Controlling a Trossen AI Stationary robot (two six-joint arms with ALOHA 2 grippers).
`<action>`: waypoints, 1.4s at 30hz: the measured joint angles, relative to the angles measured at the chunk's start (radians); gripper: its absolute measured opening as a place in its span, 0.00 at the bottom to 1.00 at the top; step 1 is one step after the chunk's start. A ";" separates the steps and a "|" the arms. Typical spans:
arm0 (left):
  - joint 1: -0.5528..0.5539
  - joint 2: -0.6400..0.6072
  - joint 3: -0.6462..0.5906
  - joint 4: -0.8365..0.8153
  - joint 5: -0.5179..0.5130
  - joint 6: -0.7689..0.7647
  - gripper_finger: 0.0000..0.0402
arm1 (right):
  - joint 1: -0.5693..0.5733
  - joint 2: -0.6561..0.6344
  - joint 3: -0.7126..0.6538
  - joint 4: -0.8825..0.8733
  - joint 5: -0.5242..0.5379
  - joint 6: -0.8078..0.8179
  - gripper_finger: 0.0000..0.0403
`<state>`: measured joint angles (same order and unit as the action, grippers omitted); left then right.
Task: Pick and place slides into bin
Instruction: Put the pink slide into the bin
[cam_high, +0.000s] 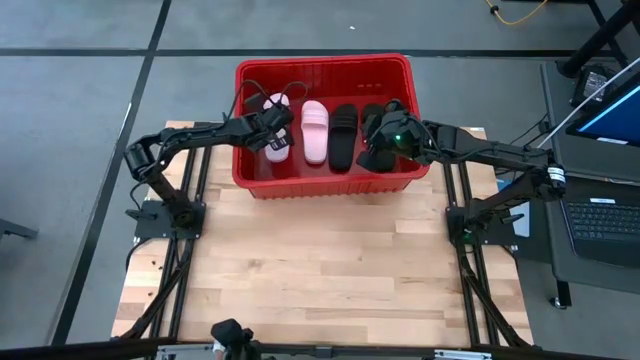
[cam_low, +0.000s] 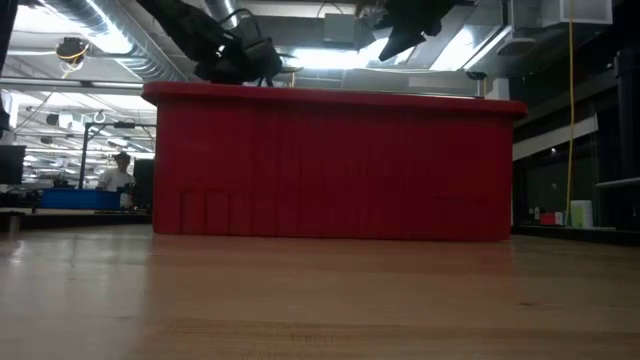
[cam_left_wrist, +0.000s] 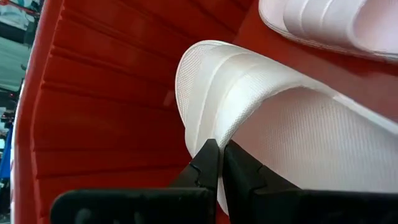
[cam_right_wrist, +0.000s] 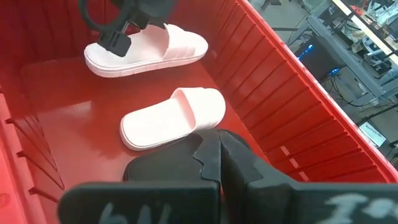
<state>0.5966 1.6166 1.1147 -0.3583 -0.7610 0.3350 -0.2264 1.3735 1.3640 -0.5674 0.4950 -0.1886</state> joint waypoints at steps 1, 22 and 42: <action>0.005 0.003 0.000 0.007 0.003 0.001 0.01 | 0.000 0.000 0.000 0.000 0.000 0.000 0.01; 0.037 0.175 0.000 0.124 0.050 0.070 0.01 | 0.000 0.000 0.000 0.000 0.000 0.004 0.01; 0.089 0.183 0.000 0.183 0.152 0.080 0.01 | 0.000 0.000 -0.001 -0.003 -0.001 0.026 0.01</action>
<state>0.6855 1.8000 1.1145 -0.1749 -0.6091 0.4147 -0.2264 1.3735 1.3632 -0.5709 0.4942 -0.1623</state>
